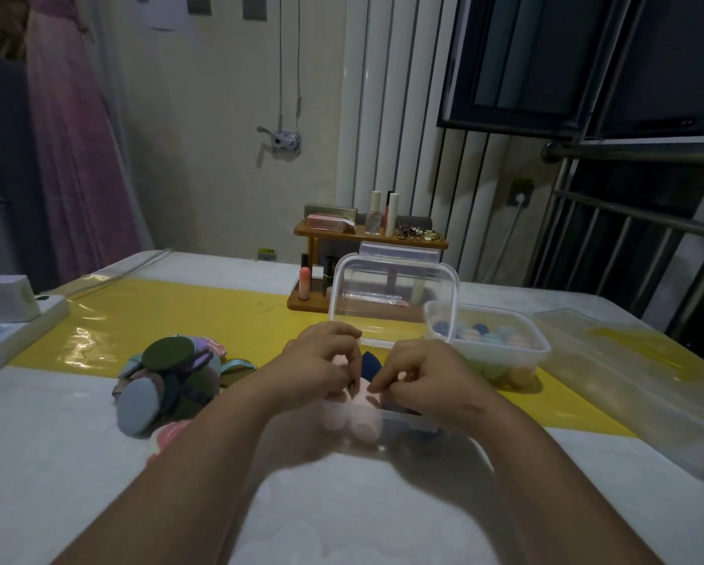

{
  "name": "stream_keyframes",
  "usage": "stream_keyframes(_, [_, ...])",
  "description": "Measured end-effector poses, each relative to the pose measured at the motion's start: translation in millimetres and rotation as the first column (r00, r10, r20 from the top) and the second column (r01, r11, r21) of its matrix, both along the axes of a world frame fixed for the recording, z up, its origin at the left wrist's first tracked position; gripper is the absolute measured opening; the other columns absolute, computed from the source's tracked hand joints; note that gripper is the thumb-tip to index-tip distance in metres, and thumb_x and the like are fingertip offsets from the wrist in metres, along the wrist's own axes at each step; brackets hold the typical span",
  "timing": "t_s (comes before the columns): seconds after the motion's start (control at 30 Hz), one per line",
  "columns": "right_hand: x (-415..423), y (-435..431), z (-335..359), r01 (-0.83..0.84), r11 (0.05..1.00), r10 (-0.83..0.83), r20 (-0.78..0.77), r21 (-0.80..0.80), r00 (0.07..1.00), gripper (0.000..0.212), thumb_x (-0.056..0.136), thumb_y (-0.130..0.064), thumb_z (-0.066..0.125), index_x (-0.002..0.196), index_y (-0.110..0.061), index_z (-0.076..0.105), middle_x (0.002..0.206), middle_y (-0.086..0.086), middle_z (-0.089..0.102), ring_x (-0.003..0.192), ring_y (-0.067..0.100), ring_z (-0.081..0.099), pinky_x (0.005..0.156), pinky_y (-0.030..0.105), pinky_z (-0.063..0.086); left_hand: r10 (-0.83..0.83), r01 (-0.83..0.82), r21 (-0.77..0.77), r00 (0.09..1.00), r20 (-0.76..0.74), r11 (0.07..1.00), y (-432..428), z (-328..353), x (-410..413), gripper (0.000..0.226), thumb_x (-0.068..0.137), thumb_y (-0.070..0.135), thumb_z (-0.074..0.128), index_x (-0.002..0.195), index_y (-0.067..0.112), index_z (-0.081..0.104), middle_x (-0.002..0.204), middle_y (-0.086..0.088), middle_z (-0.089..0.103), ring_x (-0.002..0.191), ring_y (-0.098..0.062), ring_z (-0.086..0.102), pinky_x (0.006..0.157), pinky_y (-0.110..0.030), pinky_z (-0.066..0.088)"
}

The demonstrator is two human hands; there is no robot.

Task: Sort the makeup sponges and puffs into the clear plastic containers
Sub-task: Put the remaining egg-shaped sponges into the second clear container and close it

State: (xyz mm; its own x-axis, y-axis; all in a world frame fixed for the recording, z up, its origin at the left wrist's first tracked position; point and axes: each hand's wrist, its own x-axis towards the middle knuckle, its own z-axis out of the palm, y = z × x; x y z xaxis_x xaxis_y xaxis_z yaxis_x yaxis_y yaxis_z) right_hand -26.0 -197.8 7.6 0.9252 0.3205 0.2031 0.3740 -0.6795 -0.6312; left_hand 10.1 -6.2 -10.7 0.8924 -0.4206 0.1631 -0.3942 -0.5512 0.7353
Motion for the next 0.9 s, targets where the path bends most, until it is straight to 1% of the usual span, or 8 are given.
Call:
stream_keyframes(0.17, [1,-4,-2,0.371,0.894,-0.403,0.089,0.252,0.911,0.026,0.087,-0.013,0.057,0.077,-0.034,0.067,0.082,-0.009,0.066,0.078,0.014,0.063,0.067,0.028,0.048,-0.008,0.006,-0.085,1.0,-0.025,0.996,-2,0,-1,0.032,0.08,-0.007,0.058,0.073,0.024,0.06,0.126,0.008,0.048,0.123,-0.014,0.04,0.076,-0.026,0.047])
stream_keyframes(0.3, [6,-9,-5,0.604,0.794,-0.608,0.116,0.072,0.785,0.019,0.085,-0.022,0.057,0.101,-0.027,0.068,0.102,-0.004,0.047,0.097,0.027,0.057,0.078,0.033,0.046,-0.013,0.014,-0.099,1.0,0.009,0.995,-3,-4,2,0.035,0.082,-0.007,0.057,0.077,0.028,0.057,0.122,0.007,0.051,0.119,-0.013,0.043,0.082,-0.029,0.046])
stream_keyframes(0.43, [4,-3,-4,0.608,0.793,-0.608,0.071,0.013,0.791,0.024,0.086,-0.023,0.055,0.11,-0.026,0.06,0.108,-0.004,0.038,0.096,0.026,0.053,0.076,0.033,0.041,0.015,-0.007,-0.126,0.998,0.061,0.992,-2,-5,2,0.034,0.084,0.001,0.06,0.085,0.034,0.056,0.121,0.011,0.051,0.119,-0.013,0.045,0.08,-0.023,0.045])
stream_keyframes(0.5, [4,-3,-3,0.604,0.797,-0.603,0.071,0.019,0.794,0.024,0.087,-0.022,0.054,0.11,-0.026,0.059,0.108,-0.004,0.04,0.094,0.024,0.053,0.075,0.032,0.04,0.086,-0.076,-0.242,0.996,0.031,0.967,-5,-4,1,0.031,0.081,0.007,0.066,0.092,0.034,0.057,0.12,0.012,0.051,0.114,-0.013,0.048,0.075,-0.026,0.045])
stream_keyframes(0.6, [5,-3,-5,0.6,0.799,-0.602,0.077,0.043,0.795,0.021,0.089,-0.022,0.052,0.109,-0.025,0.06,0.11,-0.004,0.045,0.094,0.023,0.054,0.075,0.032,0.041,0.341,-0.289,-0.462,0.939,0.032,0.838,-10,-2,4,0.028,0.083,0.018,0.069,0.101,0.033,0.055,0.118,0.007,0.054,0.111,-0.015,0.051,0.082,-0.035,0.045])
stream_keyframes(0.7, [7,-2,-7,0.593,0.798,-0.601,0.073,0.111,0.796,0.019,0.09,-0.018,0.049,0.103,-0.025,0.06,0.107,0.0,0.059,0.091,0.023,0.059,0.073,0.032,0.044,0.508,-0.496,-0.527,0.851,-0.136,0.69,-15,0,6,0.033,0.091,0.022,0.063,0.121,0.025,0.05,0.127,-0.003,0.051,0.111,-0.023,0.051,0.08,-0.037,0.044])
stream_keyframes(0.8, [6,2,-7,0.572,0.807,-0.587,0.09,0.145,0.805,0.017,0.093,-0.014,0.049,0.102,-0.023,0.06,0.107,-0.002,0.054,0.094,0.02,0.054,0.074,0.03,0.039,0.412,-0.542,-0.525,0.84,-0.353,0.656,-17,-2,10,0.047,0.095,0.028,0.056,0.14,0.029,0.044,0.132,-0.004,0.05,0.114,-0.025,0.051,0.084,-0.04,0.049])
stream_keyframes(0.9, [8,4,-8,0.547,0.809,-0.576,0.099,0.214,0.812,0.017,0.092,-0.01,0.051,0.102,-0.021,0.06,0.108,-0.002,0.05,0.096,0.018,0.052,0.074,0.028,0.039,0.322,-0.545,-0.564,0.833,-0.45,0.62,-14,-3,11,0.038,0.092,0.033,0.054,0.13,0.034,0.051,0.131,-0.003,0.054,0.116,-0.025,0.054,0.101,-0.049,0.047])
